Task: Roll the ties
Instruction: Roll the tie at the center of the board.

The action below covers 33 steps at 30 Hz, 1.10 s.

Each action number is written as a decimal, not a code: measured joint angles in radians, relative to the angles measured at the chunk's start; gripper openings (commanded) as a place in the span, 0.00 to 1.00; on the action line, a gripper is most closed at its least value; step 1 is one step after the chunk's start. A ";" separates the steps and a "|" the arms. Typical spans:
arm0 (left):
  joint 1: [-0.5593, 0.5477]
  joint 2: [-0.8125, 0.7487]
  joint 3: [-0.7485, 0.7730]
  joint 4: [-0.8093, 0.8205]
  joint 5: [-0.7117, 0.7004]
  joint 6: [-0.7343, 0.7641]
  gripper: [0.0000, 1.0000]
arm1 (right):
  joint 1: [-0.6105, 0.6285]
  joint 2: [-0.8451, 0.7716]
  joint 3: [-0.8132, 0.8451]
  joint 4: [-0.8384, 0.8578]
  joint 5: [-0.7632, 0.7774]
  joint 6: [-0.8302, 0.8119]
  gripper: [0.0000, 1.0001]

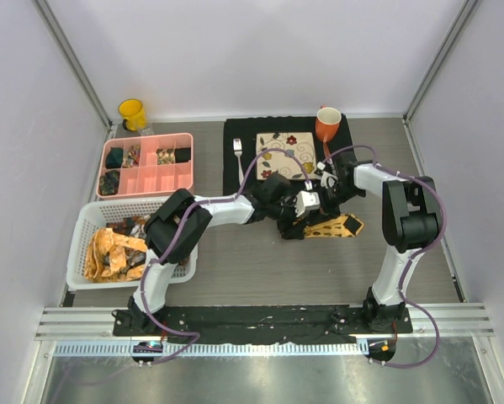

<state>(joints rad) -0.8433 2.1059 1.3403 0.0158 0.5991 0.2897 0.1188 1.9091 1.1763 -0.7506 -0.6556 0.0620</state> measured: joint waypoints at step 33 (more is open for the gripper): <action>-0.045 -0.027 0.010 -0.089 -0.140 0.185 0.30 | -0.028 -0.015 0.015 -0.081 -0.192 -0.040 0.39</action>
<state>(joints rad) -0.8883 2.0785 1.3506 -0.0734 0.4587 0.4747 0.0906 1.8938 1.1912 -0.8318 -0.8474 0.0219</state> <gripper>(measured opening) 0.484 0.427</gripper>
